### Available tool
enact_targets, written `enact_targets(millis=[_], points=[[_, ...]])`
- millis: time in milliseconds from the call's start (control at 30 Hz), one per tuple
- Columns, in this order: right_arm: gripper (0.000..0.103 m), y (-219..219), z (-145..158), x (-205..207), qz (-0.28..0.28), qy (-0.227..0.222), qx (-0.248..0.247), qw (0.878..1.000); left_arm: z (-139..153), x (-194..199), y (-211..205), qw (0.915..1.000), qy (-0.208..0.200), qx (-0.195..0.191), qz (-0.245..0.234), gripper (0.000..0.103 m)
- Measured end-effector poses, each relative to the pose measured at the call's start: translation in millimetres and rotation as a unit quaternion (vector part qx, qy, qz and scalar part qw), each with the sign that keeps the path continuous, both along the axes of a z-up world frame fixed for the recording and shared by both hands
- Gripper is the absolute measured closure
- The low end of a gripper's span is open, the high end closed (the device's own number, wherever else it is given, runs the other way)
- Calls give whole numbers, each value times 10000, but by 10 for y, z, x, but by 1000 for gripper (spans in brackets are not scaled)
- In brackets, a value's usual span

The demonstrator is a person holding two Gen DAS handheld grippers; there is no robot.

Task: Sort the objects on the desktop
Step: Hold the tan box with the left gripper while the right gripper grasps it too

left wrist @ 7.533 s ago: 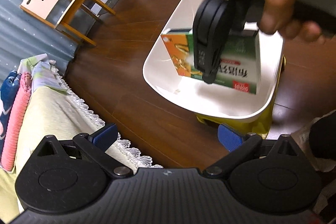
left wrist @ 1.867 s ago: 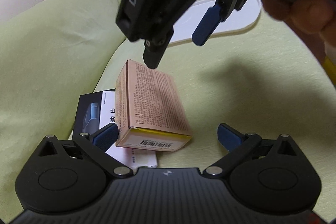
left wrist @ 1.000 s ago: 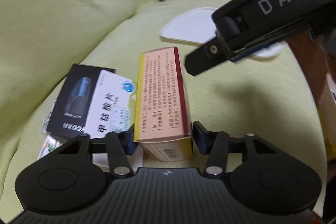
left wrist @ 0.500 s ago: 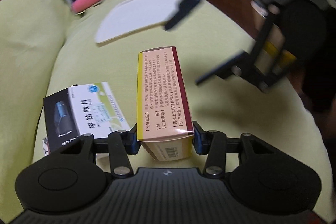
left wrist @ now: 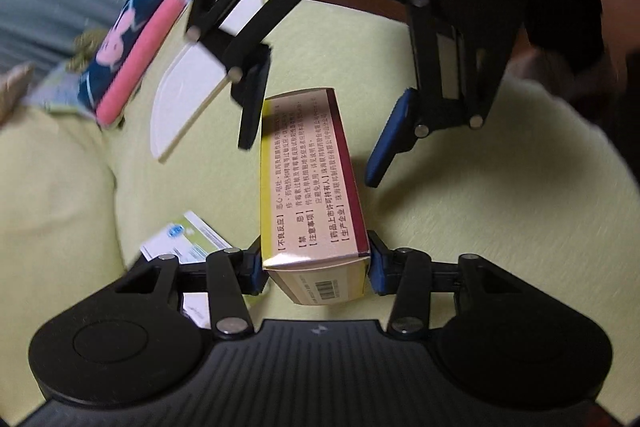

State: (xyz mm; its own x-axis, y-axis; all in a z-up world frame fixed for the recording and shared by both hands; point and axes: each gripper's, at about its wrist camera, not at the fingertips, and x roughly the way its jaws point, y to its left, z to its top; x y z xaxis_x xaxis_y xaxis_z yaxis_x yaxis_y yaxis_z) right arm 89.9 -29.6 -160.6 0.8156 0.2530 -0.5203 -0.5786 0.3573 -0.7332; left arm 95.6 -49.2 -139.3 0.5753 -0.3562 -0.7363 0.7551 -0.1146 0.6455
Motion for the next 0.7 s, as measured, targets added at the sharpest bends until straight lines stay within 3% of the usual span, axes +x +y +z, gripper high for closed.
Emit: enact_targets(millis=[167,300,400,700], points=[[44,55,-28,10,-48,24,-99,9999,-114,-56,-78,9988,-366,204,-272,52],[56,101,-13,10,-197,101,-94,9997,-148,-97,-113,9983,-442,161,-345,52],[60,115,17,11,-359,217,2,9991,-192,-102,-158,9978,-553,200,-289,52],[61,217,62,-18,-651,418,87,9970,-226,-116,-277,9975,-644,265,-124,52]])
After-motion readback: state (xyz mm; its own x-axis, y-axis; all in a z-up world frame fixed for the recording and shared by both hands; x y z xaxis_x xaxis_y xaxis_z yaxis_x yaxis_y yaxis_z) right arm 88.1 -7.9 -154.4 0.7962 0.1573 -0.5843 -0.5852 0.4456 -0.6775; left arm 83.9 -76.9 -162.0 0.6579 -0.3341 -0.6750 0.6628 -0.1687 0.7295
